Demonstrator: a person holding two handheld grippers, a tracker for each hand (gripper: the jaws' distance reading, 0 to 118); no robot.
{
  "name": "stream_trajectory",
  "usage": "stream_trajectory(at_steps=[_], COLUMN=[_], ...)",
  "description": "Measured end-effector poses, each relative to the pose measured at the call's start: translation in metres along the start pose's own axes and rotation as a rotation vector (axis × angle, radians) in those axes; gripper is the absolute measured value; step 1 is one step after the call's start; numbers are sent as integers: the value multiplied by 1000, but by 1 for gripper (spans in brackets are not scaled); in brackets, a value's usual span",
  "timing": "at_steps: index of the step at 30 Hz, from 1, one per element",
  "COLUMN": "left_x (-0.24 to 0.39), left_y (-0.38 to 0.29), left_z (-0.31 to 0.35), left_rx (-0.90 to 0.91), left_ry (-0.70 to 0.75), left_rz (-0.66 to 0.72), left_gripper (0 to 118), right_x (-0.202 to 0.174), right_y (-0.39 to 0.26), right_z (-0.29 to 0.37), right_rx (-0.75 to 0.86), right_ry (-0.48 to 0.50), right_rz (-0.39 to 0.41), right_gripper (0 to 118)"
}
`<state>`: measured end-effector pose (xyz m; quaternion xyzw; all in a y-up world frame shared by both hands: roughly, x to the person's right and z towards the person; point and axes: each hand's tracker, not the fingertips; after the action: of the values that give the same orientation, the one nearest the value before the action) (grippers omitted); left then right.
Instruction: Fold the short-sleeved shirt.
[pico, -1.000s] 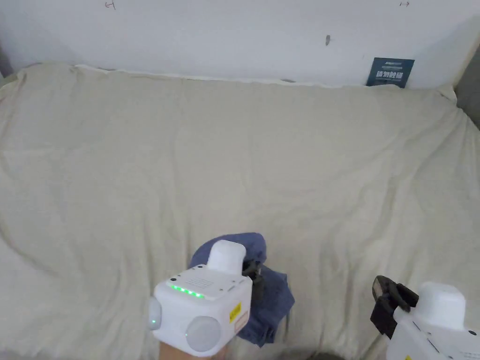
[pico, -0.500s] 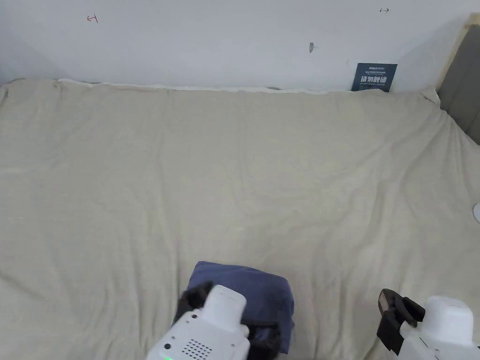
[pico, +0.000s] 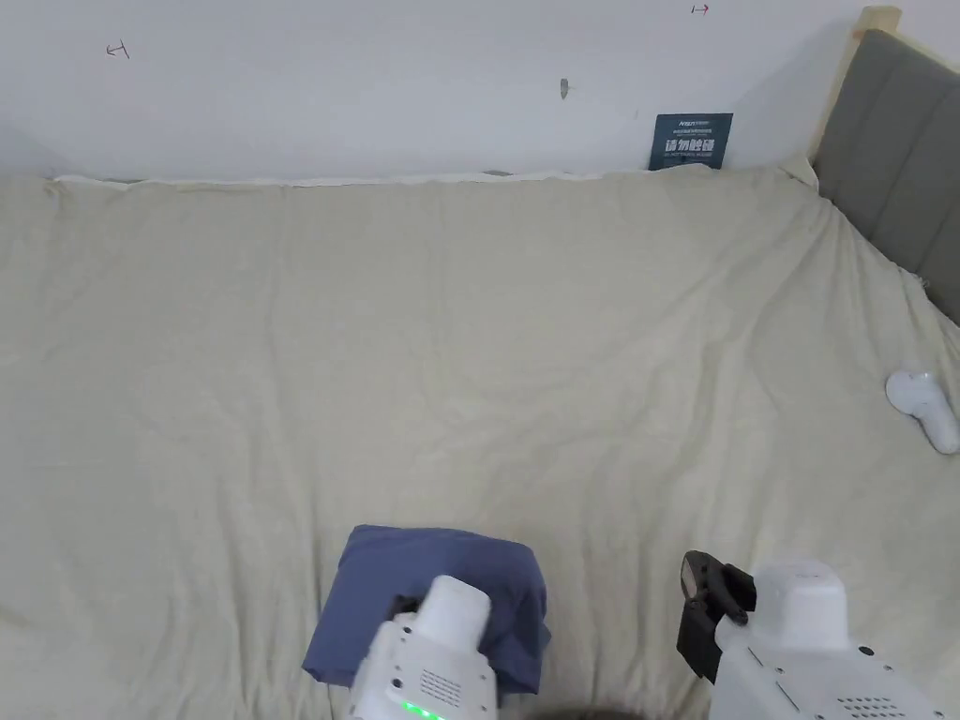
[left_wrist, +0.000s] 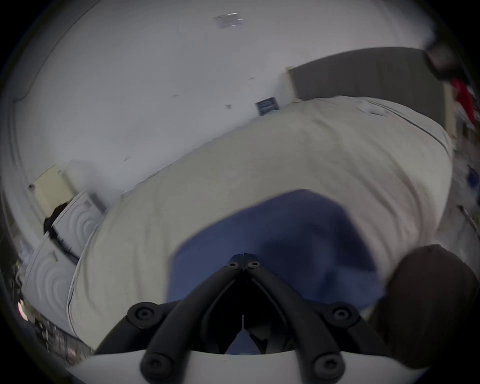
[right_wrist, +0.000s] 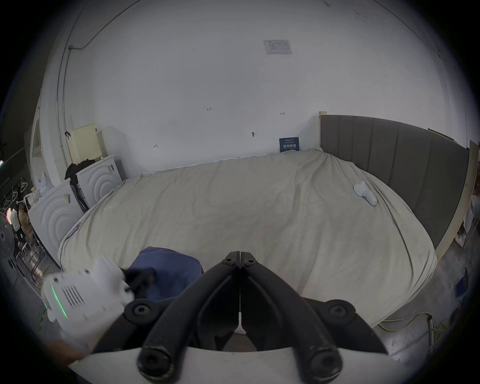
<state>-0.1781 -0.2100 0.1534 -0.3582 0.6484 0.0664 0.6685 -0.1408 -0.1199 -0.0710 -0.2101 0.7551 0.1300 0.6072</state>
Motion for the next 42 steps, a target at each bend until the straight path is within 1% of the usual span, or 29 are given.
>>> stream_trajectory(at_steps=[4, 7, 8, 9, 10, 11, 13, 14, 15, 16, 18, 19, 20, 22, 23, 25, 26, 27, 28, 29, 31, 33, 34, 35, 36, 37, 38, 40, 42], left_x=[60, 91, 100, 114, 111, 96, 61, 38, 21, -4, -55, -82, -106, -146, -165, -189, -199, -207, -217, -225, -227, -232, -238, -239, -239, -238, -230, -222, -211], left_y=[12, 21, 23, -12, -12, -8, -10, -11, -12, -16, -24, -28, -32, -46, -52, -62, -66, -68, -72, -77, -78, -82, -89, -87, -86, -81, -69, -61, -64], left_z=[-5, -16, -19, -5, 0, 5, 13, 25, 34, 39, 49, 55, 57, 51, 48, 41, 38, 34, 27, 20, 13, 1, -10, -19, -25, -33, -25, -44, -59], left_rx=[-5, -38, -62, -40, -19, -26, -54, -9, 12, 37, 88, 105, 101, 103, 93, 94, 86, 71, 50, 47, 37, 25, 12, -4, -13, -34, -57, -118, -140], left_ry=[-66, -161, -181, -240, -246, -240, -356, -313, -278, -266, -276, -272, -278, -271, -295, -310, -297, -312, -375, -448, -536, -530, -508, -491, -486, -466, -451, -489, -545], left_rz=[-174, -240, -285, -294, -239, -148, 55, 123, 153, 198, 339, 425, 507, 635, 673, 730, 722, 729, 762, 823, 923, 976, 979, 976, 979, 956, 939, 907, 890], left_gripper=[0, 0, 0, 0, 0, 0, 0, 0, 0, 0, 0, 0, 0, 0, 0, 0, 0, 0, 0, 0, 0, 0, 0, 5, 31, 60, 89, 105, 118], right_x=[8, 13, 13, 12, 12, 13, 14, 14, 14, 12, 4, 1, -2, -6, -9, -18, -22, -25, -27, -25, -16, 0, 7, 12, 15, 18, 17, 14, 17], right_y=[-3, -4, -3, -3, -1, 1, 6, 10, 13, 16, 22, 24, 24, 17, 10, -7, -18, -26, -35, -43, -58, -73, -79, -85, -89, -92, -94, -95, -97], right_z=[-1, -3, -4, -3, -1, 2, 5, 3, 0, -5, -19, -31, -46, -85, -107, -145, -163, -176, -189, -198, -210, -216, -217, -215, -215, -214, -210, -206, -208], right_rx=[-6, -13, -17, -19, -17, -10, 2, 0, -7, -13, -24, -48, -88, -203, -282, -418, -480, -537, -593, -608, -673, -713, -727, -748, -764, -751, -728, -719, -718], right_ry=[-16, -28, -31, -38, -41, -38, -23, 6, 52, 102, 189, 271, 388, 626, 708, 824, 845, 830, 789, 744, 665, 651, 632, 584, 581, 604, 612, 597, 608], right_rz=[6, -20, -19, -12, 0, 7, 14, 10, 3, -13, -30, -71, -131, -277, -350, -455, -505, -525, -520, -516, -580, -655, -693, -713, -733, -772, -776, -739, -743], right_gripper=[0, 0, 0, 0, 0, 0, 0, 0, 0, 0, 0, 0, 0, 0, 0, 0, 0, 0, 0, 0, 0, 0, 0, 0, 0, 0, 0, 0, 0])
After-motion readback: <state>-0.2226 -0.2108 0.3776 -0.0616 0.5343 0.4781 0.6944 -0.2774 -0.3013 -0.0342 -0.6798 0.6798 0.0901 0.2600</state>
